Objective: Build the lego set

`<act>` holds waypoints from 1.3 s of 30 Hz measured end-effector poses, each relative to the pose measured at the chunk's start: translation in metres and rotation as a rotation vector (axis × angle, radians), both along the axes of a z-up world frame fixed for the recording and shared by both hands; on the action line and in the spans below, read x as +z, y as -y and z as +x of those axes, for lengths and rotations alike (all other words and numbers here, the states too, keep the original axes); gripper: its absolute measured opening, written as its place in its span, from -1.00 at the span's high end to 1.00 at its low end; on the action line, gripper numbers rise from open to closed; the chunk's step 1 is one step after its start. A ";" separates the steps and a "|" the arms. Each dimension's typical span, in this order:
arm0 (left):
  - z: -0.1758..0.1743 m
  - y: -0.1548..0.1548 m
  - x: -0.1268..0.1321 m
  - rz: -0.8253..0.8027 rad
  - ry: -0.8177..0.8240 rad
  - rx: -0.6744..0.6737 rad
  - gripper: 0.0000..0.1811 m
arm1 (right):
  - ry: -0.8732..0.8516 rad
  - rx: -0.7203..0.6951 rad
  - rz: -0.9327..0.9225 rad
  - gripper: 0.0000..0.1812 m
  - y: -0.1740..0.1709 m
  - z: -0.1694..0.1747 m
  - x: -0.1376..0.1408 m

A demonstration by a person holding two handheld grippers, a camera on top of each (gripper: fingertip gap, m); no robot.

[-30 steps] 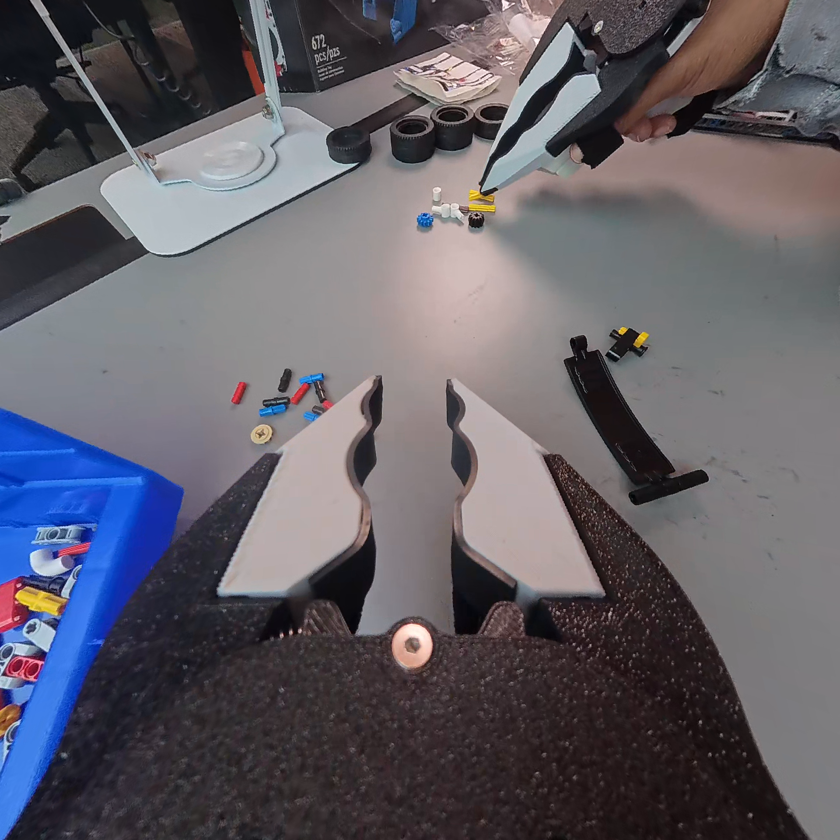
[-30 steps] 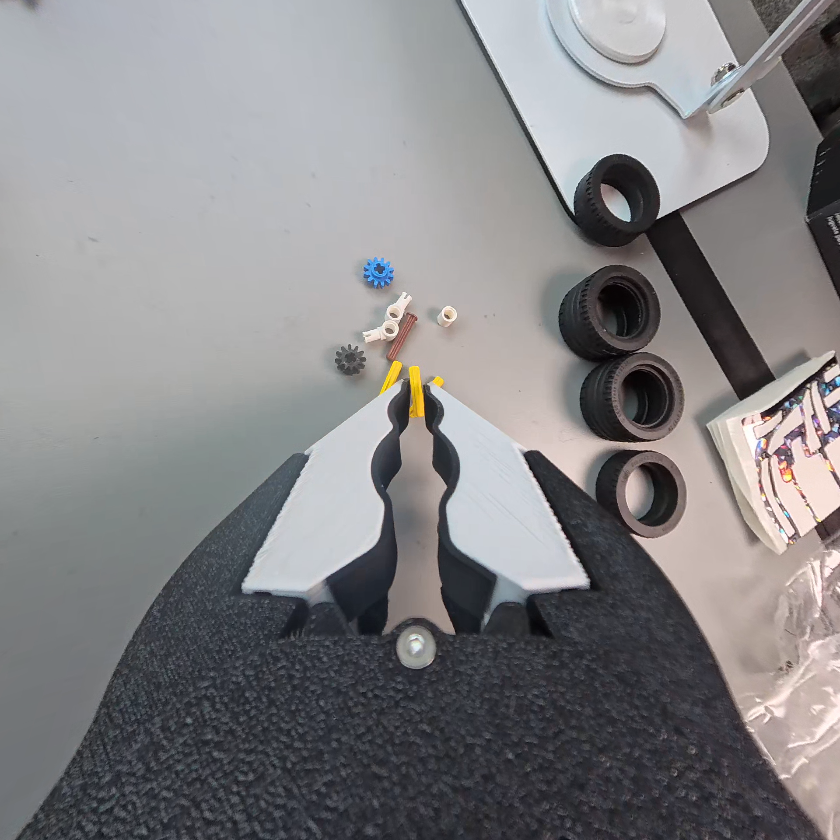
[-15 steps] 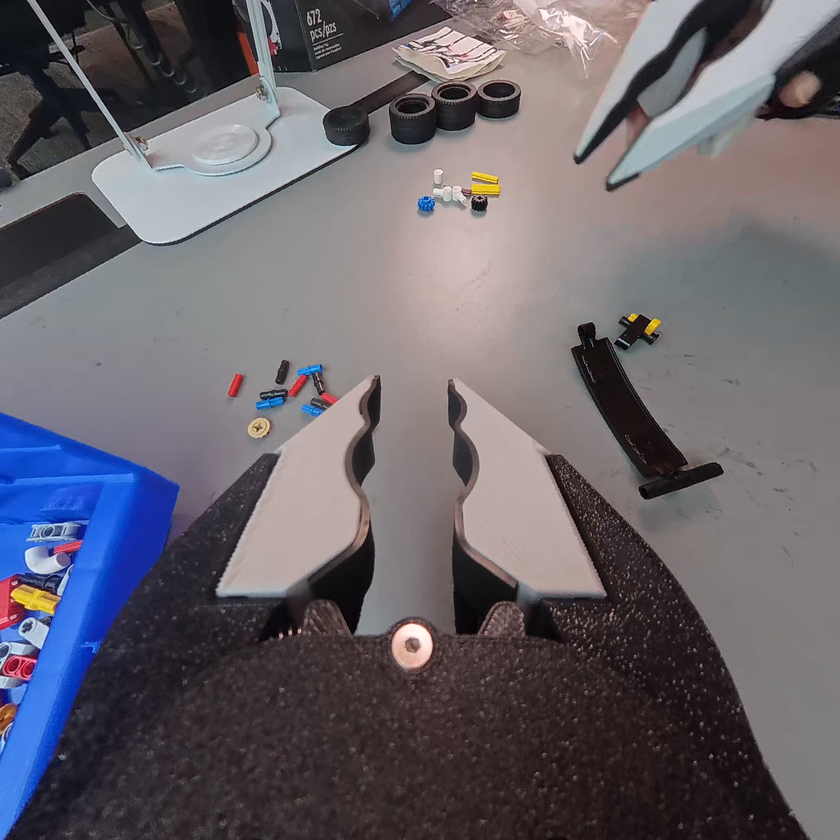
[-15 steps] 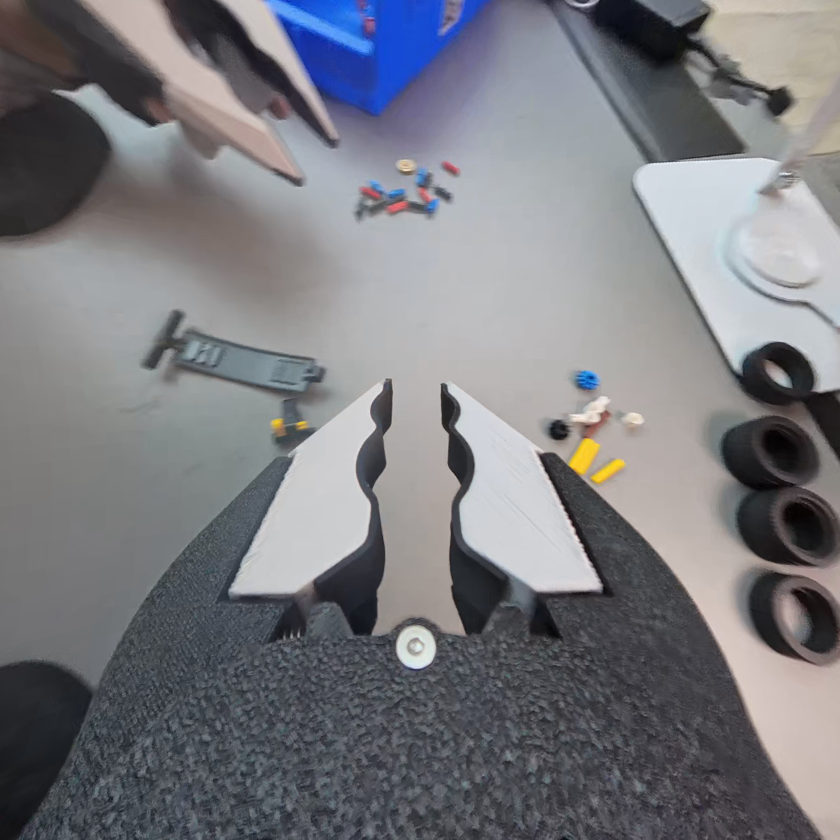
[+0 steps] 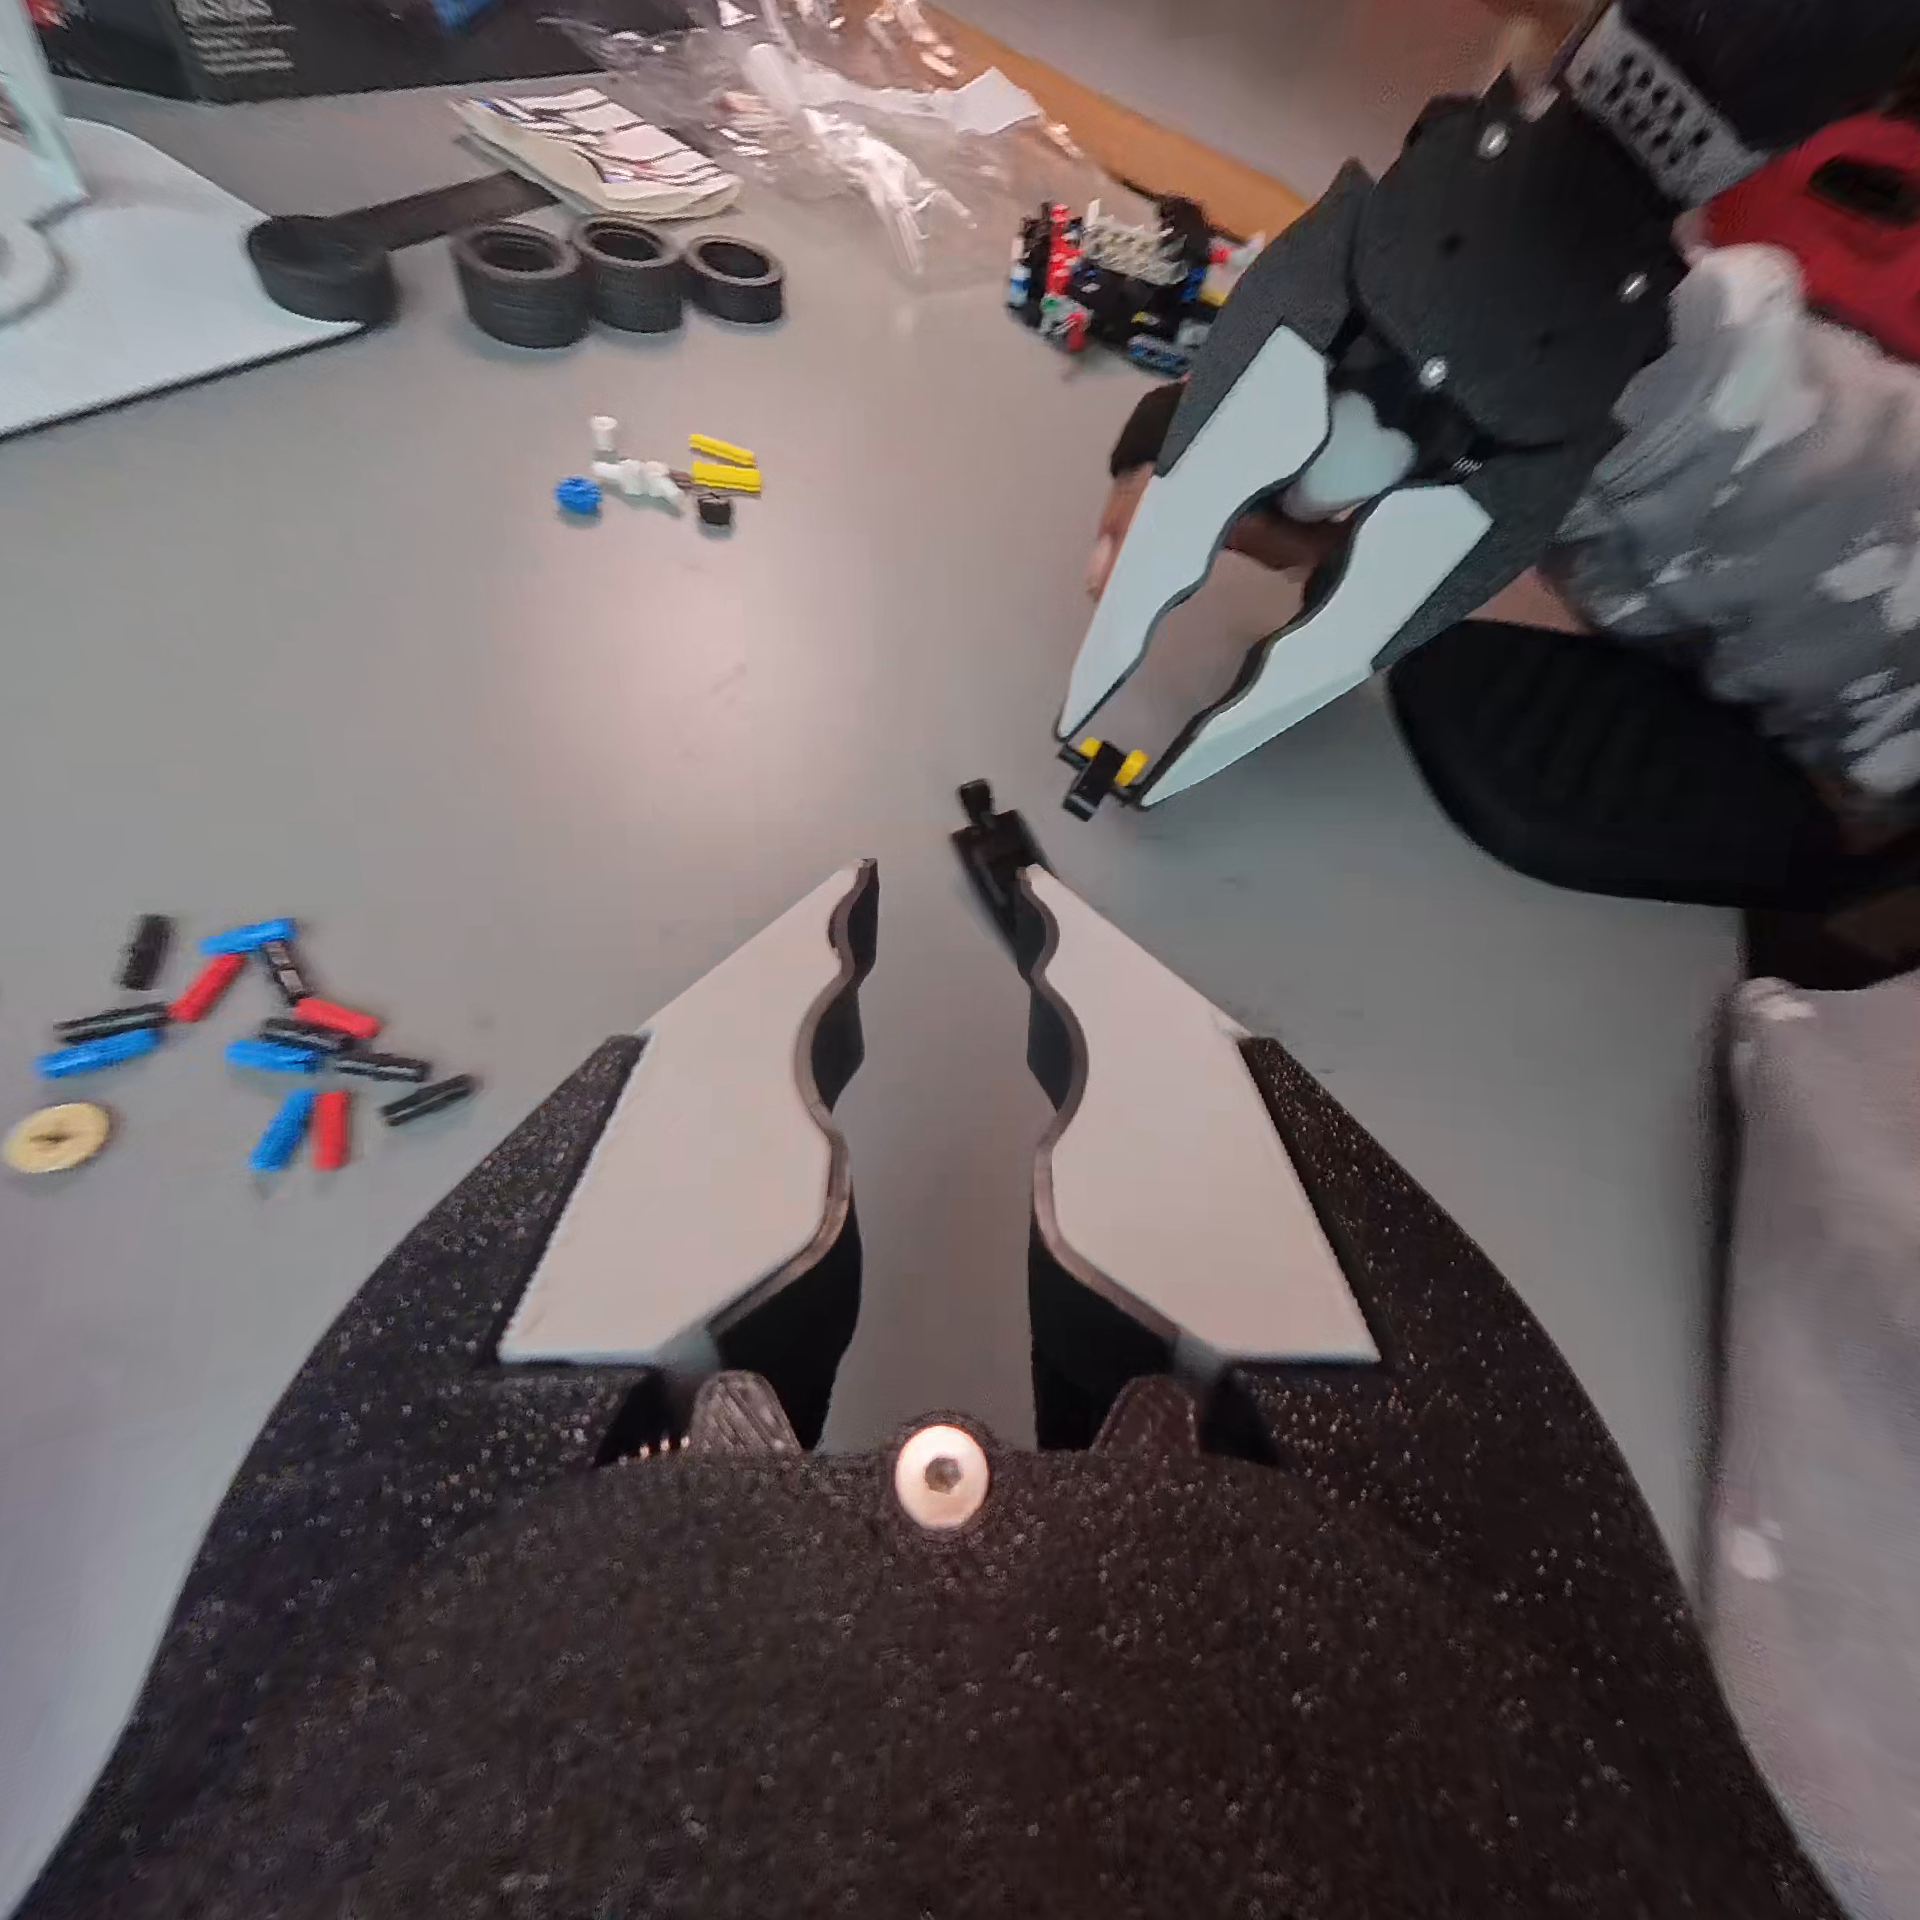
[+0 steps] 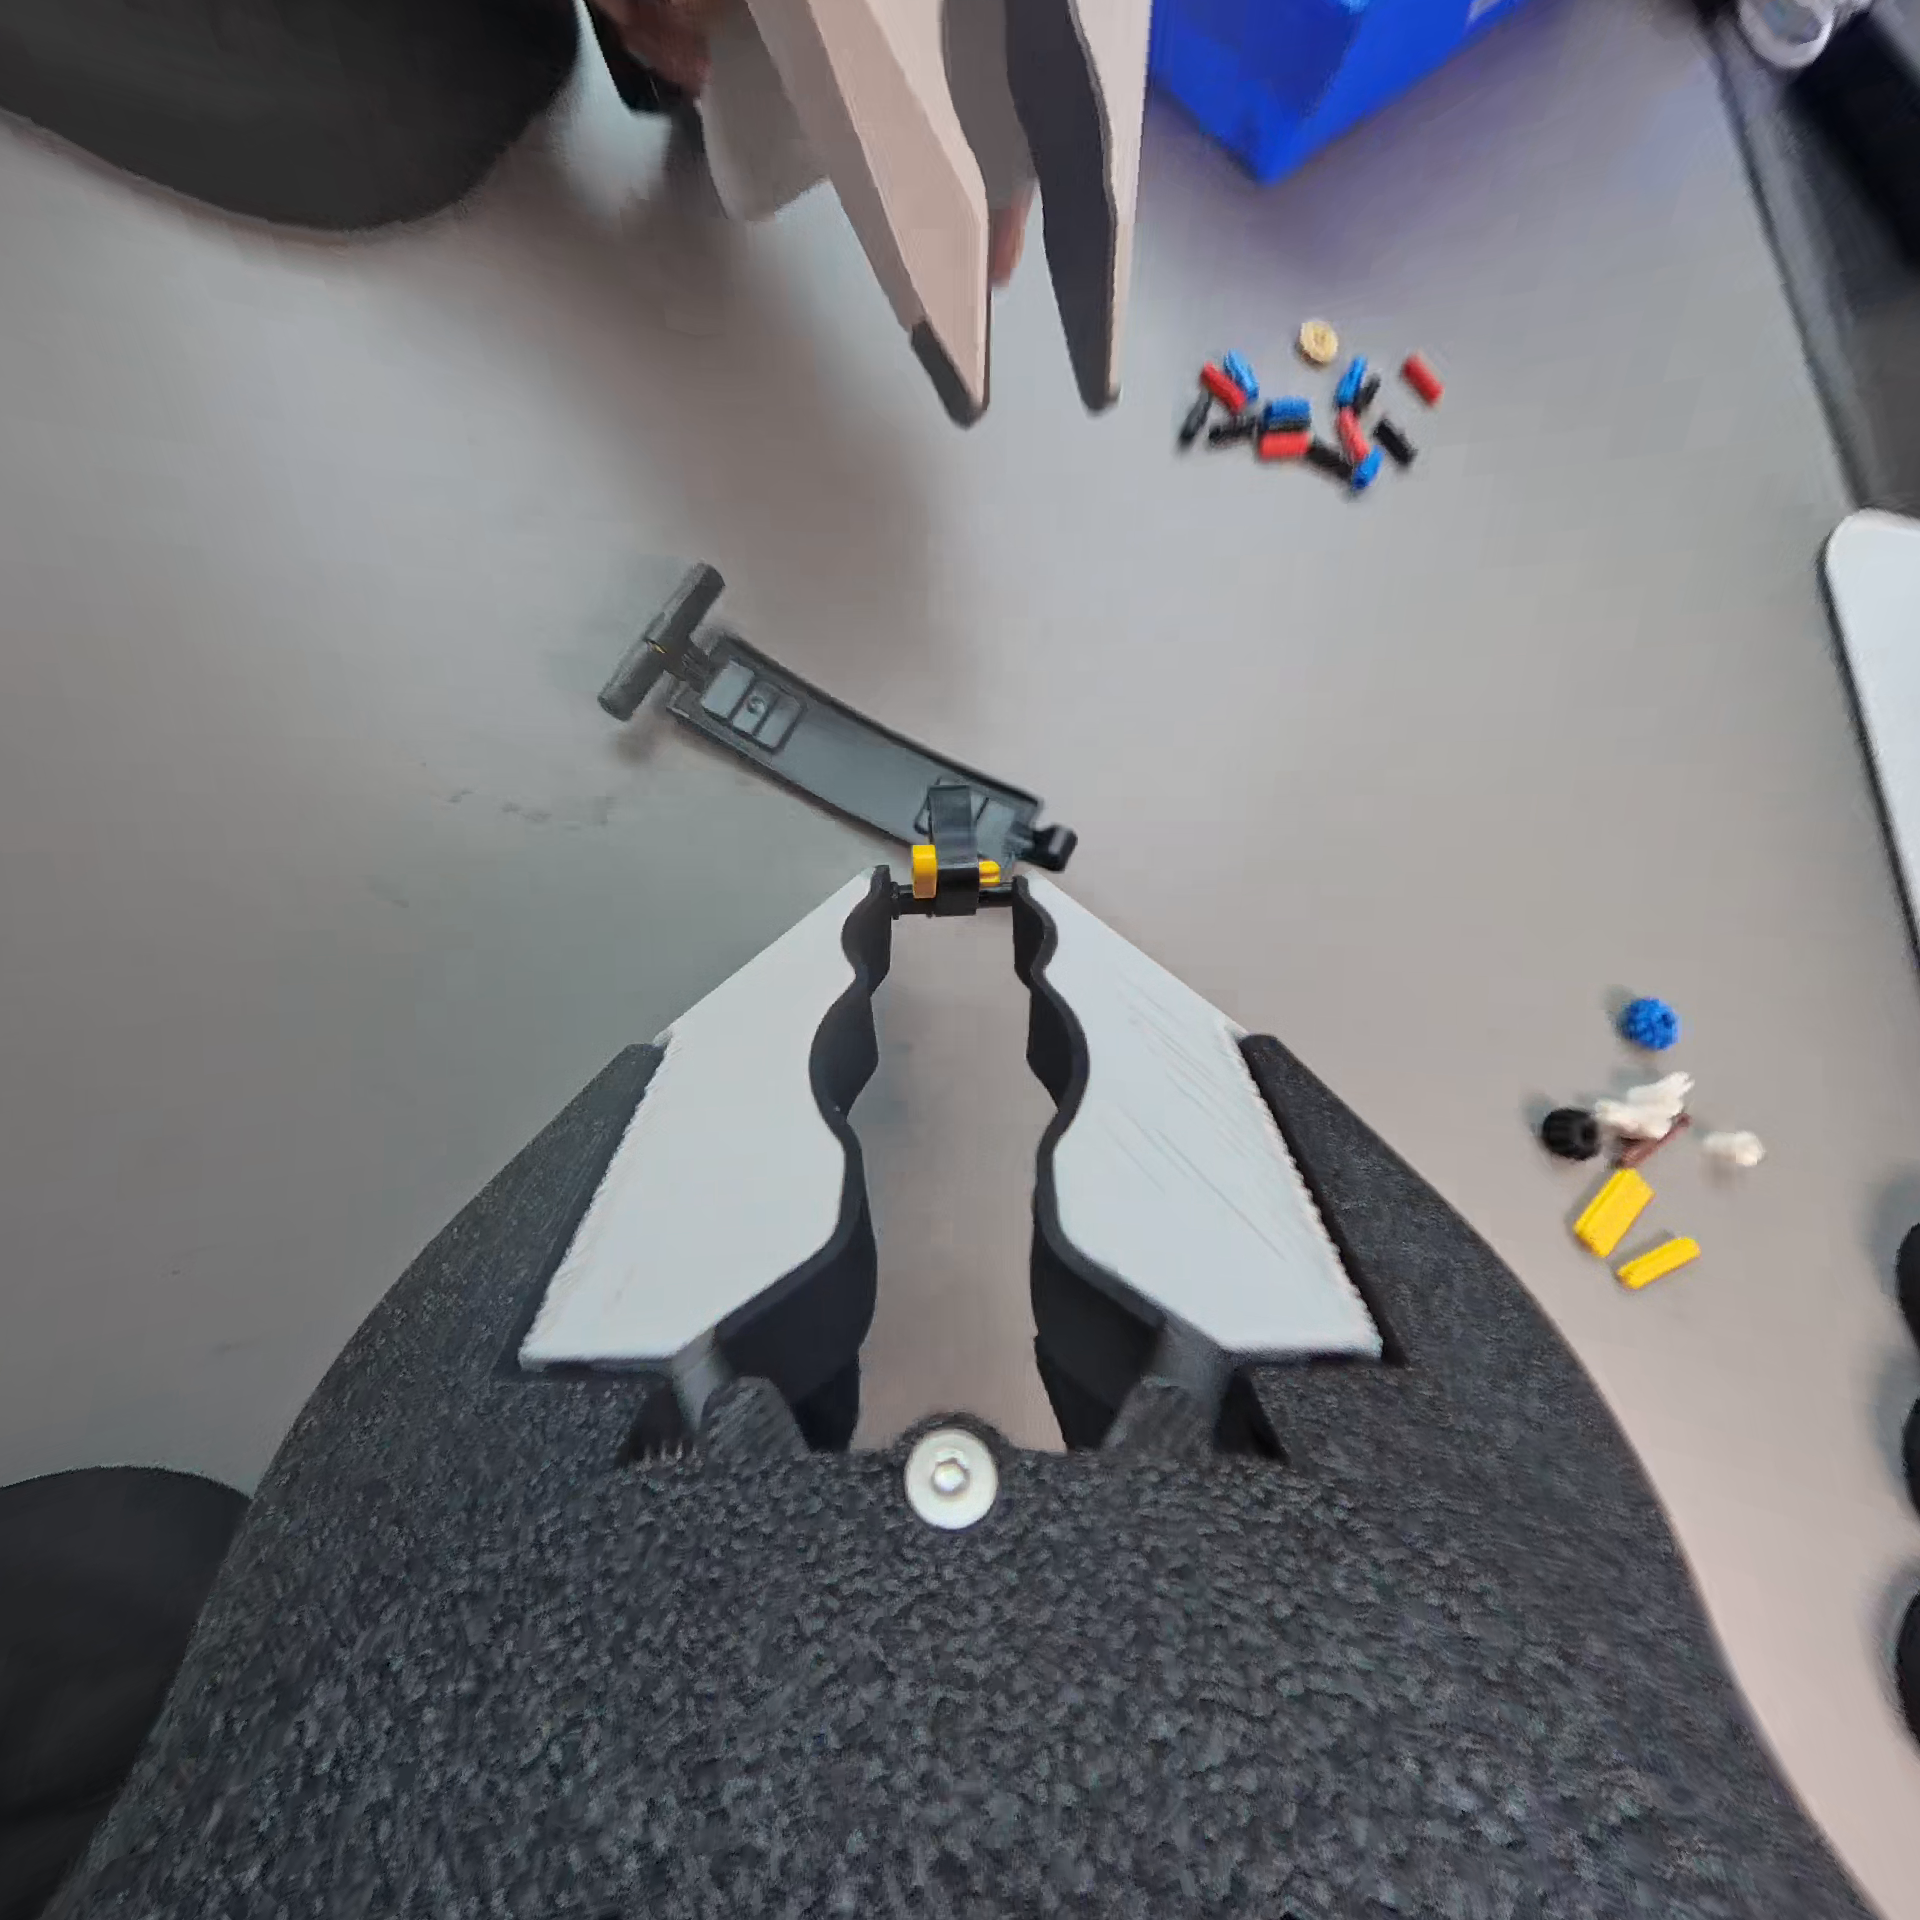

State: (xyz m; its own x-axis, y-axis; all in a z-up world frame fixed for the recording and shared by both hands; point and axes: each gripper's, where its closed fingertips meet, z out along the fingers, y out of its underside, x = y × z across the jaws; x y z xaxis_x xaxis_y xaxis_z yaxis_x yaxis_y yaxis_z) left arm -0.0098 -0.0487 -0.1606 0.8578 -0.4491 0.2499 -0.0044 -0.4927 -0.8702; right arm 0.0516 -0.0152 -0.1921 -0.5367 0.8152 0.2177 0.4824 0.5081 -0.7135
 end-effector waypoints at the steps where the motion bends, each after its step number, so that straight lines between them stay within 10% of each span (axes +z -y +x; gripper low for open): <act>1: 0.011 0.003 0.005 -0.023 0.105 -0.049 0.71 | -0.056 0.041 0.019 0.77 0.009 -0.001 0.009; 6: 0.044 0.016 0.028 -0.159 0.536 -0.218 0.64 | -0.286 0.172 0.150 0.78 0.046 -0.007 0.051; 12: 0.055 0.022 0.034 -0.182 0.614 -0.276 0.86 | -0.339 0.238 0.313 0.78 0.057 -0.012 0.065; 22: 0.021 -0.002 0.073 0.059 0.824 -0.043 0.87 | -0.604 -0.192 0.154 0.84 0.028 -0.038 0.107; 39: 0.017 -0.017 0.080 0.130 0.843 0.076 0.91 | -0.727 -0.401 0.230 0.96 0.019 -0.040 0.109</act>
